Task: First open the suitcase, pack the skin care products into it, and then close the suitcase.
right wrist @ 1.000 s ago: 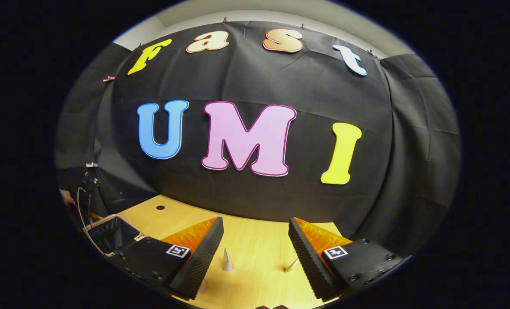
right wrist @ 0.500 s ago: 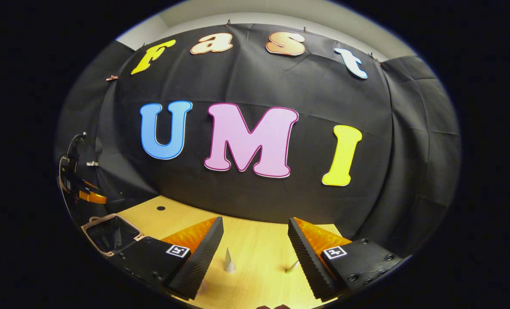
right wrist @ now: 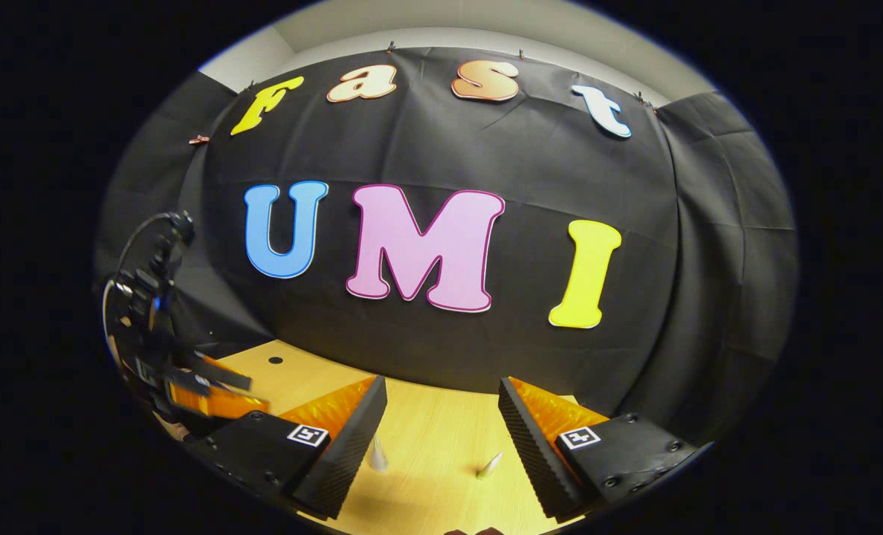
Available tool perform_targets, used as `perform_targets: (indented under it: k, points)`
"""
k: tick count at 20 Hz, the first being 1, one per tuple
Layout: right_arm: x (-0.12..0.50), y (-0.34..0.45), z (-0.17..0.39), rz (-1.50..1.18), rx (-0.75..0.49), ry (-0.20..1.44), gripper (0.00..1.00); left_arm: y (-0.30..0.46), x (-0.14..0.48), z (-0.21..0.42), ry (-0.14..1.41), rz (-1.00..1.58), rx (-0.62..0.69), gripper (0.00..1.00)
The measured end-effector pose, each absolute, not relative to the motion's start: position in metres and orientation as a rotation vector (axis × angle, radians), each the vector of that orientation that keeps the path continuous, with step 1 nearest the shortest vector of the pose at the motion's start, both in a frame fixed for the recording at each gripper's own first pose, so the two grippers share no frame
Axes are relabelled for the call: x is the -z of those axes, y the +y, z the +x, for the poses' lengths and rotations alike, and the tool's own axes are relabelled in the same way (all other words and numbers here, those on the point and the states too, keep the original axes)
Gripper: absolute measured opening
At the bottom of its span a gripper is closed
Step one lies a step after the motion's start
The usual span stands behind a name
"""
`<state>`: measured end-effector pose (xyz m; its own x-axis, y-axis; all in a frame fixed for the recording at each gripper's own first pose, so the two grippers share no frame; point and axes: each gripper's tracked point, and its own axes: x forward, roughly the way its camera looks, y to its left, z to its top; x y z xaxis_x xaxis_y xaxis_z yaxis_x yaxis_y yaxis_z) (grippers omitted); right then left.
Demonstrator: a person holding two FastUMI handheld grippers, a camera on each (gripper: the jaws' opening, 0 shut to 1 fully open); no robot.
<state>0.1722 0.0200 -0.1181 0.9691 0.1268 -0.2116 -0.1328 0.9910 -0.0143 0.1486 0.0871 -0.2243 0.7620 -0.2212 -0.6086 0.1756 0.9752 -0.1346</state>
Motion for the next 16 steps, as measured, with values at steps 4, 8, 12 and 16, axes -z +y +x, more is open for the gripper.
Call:
perform_targets:
  k: [4,8,12,16]
  points:
    - [0.140,0.008,0.167,0.068,-0.165,0.268,0.96,0.035,0.302,0.166,0.843,-0.085,0.237,0.97]
    - [0.164,-0.027,0.166,0.082,-0.129,0.315,0.96,0.022,0.366,0.206,0.941,-0.096,0.171,0.97]
    - [0.197,-0.058,0.168,0.073,-0.115,0.379,0.96,0.026,0.409,0.247,0.972,-0.077,0.089,0.97]
    - [0.245,-0.075,0.172,0.113,-0.113,0.479,0.96,0.028,0.435,0.262,1.022,-0.108,0.030,0.96]
